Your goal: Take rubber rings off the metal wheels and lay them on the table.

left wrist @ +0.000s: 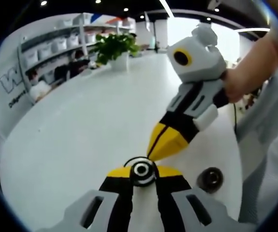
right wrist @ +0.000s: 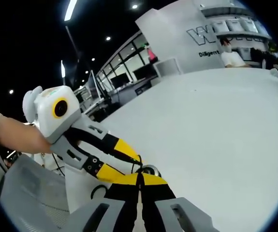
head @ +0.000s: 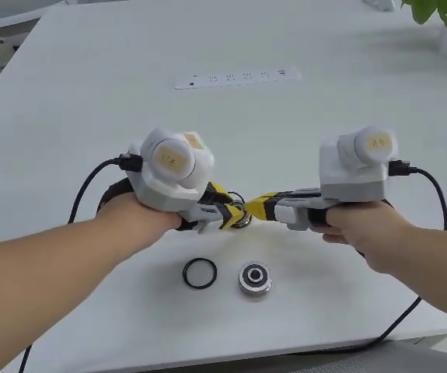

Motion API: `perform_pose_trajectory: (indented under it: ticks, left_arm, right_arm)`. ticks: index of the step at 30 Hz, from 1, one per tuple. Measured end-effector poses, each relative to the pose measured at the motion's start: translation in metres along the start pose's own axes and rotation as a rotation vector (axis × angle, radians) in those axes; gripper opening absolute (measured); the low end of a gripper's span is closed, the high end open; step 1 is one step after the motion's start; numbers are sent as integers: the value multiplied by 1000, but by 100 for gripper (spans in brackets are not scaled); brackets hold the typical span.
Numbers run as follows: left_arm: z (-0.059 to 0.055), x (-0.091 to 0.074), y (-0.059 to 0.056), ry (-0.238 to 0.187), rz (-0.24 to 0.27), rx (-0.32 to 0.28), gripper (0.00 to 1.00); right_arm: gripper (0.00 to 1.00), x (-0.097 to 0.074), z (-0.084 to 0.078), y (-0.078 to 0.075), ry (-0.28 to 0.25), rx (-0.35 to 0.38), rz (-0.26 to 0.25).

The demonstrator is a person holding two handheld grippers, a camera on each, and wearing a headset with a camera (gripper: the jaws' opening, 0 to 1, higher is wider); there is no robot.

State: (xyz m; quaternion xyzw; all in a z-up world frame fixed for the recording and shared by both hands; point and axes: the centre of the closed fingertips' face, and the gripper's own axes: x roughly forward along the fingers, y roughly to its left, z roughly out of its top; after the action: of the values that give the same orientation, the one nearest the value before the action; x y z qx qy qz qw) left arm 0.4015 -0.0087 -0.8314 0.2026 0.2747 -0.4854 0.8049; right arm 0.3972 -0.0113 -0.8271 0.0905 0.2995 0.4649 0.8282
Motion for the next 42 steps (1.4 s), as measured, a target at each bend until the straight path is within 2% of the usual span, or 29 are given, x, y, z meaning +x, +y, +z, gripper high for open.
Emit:
perform_pose_trajectory:
  ticks: [8, 12, 15, 22, 30, 35, 42]
  left_arm:
    - [8, -15, -4, -27, -8, 0, 24]
    - [11, -22, -7, -43, -15, -22, 30]
    - [14, -28, -8, -56, -21, -26, 31]
    - [14, -42, -8, -73, -22, -23, 36]
    - [16, -57, -18, -89, -37, -17, 41]
    - [15, -67, -22, -97, -45, -16, 44]
    - [6, -81, -27, -93, -49, -24, 49]
  right_arm:
    - [0, -3, 6, 3, -10, -1, 1]
    - [0, -3, 8, 6, -13, -2, 6]
    - [0, -4, 10, 10, -17, -2, 11]
    - [0, -6, 14, 16, -25, 1, 21]
    - [0, -6, 15, 25, -18, -13, 39]
    - [0, -7, 14, 30, -10, -22, 51]
    - [0, -7, 12, 38, 4, -30, 73]
